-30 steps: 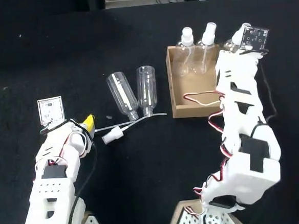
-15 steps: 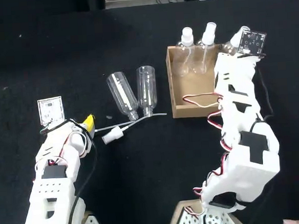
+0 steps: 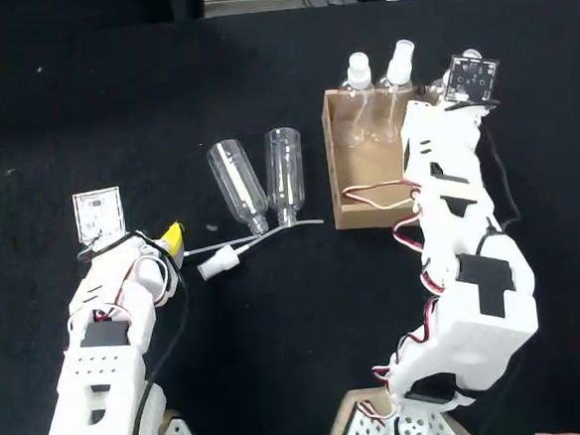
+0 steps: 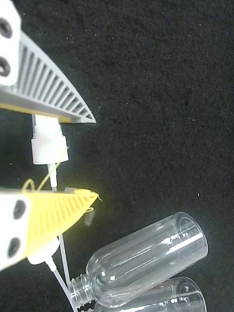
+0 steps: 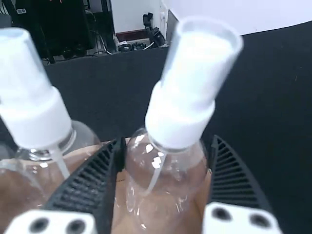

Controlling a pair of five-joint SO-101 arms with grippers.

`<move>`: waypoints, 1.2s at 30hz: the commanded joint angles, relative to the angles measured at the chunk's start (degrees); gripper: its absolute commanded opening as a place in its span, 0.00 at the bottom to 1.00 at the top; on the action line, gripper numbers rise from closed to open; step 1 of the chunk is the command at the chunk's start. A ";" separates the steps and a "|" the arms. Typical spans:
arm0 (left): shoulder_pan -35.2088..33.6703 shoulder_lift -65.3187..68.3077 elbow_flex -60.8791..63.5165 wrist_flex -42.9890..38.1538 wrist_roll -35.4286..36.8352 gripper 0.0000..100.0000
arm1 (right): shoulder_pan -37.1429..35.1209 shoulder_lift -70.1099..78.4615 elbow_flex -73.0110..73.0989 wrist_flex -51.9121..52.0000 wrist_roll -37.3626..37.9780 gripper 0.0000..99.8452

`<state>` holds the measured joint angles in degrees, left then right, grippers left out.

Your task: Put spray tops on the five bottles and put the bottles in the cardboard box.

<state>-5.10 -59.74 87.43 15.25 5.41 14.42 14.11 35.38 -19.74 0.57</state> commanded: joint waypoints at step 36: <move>0.84 -0.88 -0.48 -1.23 -0.97 0.21 | -0.62 -0.75 0.75 -1.67 -0.35 0.38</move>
<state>-5.10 -59.74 87.43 15.25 5.41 14.42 14.11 36.44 -19.74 0.48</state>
